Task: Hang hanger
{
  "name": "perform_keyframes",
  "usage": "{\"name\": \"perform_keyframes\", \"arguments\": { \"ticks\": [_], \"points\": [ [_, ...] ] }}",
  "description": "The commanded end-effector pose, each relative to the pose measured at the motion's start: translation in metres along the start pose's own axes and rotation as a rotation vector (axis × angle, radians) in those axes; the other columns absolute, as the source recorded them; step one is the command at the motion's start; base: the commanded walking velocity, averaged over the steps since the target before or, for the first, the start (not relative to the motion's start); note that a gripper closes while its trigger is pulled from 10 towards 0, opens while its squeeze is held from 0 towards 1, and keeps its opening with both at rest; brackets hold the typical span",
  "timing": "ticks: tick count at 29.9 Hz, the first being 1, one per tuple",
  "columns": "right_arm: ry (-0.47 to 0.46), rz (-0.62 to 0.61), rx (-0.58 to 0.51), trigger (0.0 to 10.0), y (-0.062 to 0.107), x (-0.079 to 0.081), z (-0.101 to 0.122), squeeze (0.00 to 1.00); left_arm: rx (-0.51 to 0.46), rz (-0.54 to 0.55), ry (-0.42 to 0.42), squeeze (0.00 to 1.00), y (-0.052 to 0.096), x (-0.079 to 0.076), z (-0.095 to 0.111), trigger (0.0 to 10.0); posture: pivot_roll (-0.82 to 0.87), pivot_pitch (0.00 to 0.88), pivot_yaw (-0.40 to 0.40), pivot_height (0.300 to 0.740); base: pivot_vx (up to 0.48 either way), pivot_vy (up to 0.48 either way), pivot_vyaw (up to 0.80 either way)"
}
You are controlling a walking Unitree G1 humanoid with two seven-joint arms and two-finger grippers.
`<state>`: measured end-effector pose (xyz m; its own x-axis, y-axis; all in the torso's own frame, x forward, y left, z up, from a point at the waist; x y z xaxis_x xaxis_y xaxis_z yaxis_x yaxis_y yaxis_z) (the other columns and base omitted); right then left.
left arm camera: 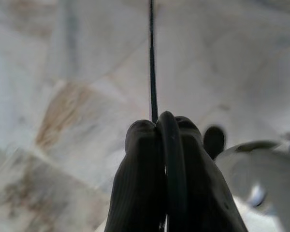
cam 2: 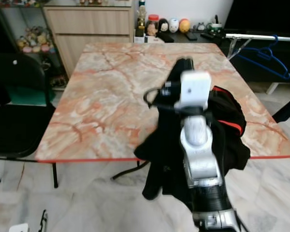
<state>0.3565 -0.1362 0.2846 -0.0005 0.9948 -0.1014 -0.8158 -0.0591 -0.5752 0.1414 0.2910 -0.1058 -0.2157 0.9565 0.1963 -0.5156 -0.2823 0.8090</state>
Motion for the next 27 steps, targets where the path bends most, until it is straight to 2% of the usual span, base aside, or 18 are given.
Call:
{"name": "perform_keyframes", "arguments": {
  "ticks": [1,6,9,11,14,15,17,21,22,24,27],
  "points": [
    [-0.005,-0.017,-0.015,10.0,-0.008,-0.007,0.004,0.0,0.007,-0.011,0.012,0.0,0.0,-0.005,-0.002,10.0,0.01,0.0,-0.022,0.74,0.416,0.0,0.0],
    [-0.008,-0.014,-0.087,10.0,-0.035,-0.009,0.024,0.0,0.007,-0.012,0.016,0.0,0.0,-0.006,-0.002,10.0,0.01,0.0,-0.022,0.74,0.415,0.0,0.0],
    [-0.011,-0.021,-0.102,10.0,-0.041,-0.012,0.03,0.0,0.007,-0.012,0.019,0.0,0.0,-0.007,-0.002,10.0,0.01,0.0,-0.024,0.74,0.412,0.0,0.0],
    [-0.007,-0.02,-0.098,10.0,-0.042,-0.012,0.029,0.0,0.008,-0.012,0.019,0.0,0.0,-0.007,-0.002,10.0,0.01,0.0,-0.025,0.74,0.405,0.0,0.0],
    [-0.028,-0.014,-0.028,10.0,-0.036,-0.013,0.011,0.0,-0.001,-0.014,0.042,0.0,0.0,-0.008,-0.001,10.0,0.02,0.0,-0.031,0.74,0.117,0.0,0.0],
    [-0.045,0.003,0.019,10.0,-0.027,-0.009,0.0,0.0,-0.007,-0.021,0.05,0.0,0.0,-0.009,0.0,10.0,0.02,0.0,-0.032,0.74,0.0,0.0,0.0],
    [-0.055,0.023,0.055,10.0,-0.019,-0.005,-0.009,0.0,-0.008,-0.026,0.049,0.0,0.0,-0.009,0.0,10.0,0.02,0.0,-0.032,0.74,0.0,0.0,0.0],
    [-0.1,0.057,0.188,10.0,0.019,0.004,-0.036,0.0,-0.002,-0.019,0.045,0.0,0.0,-0.008,-0.001,10.0,0.02,0.0,-0.035,0.74,0.0,0.0,0.0],
    [-0.116,0.058,0.232,10.0,0.034,0.005,-0.043,0.0,0.0,-0.016,0.044,0.0,0.0,-0.007,-0.002,10.0,0.01,0.0,-0.038,0.74,0.0,0.0,0.0],
    [-0.131,0.056,0.3,10.0,0.057,0.005,-0.05,0.0,0.001,-0.015,0.042,0.0,0.0,-0.007,-0.003,10.0,0.01,0.0,-0.039,0.74,0.0,0.0,0.0],
    [-0.16,0.047,0.359,10.0,0.078,0.005,-0.055,0.0,0.003,-0.013,0.032,0.0,0.0,-0.006,-0.003,10.0,0.0,0.0,-0.04,0.74,0.0,0.0,0.0]
  ]
}}
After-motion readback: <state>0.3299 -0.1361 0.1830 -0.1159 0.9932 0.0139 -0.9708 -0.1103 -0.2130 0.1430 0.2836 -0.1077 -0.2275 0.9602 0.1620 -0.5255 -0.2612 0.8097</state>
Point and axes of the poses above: a point about 5 cm out from each wrist's last joint towards the gripper, its own y axis pointing back from the gripper into the wrist, its own z axis along the axis of the wrist's last joint, x = y × z, the point moved 3 cm from there along -y, pointing out of the wrist towards the gripper, and after that the axes turned 5 degrees about -y, right-handed, at the moved point
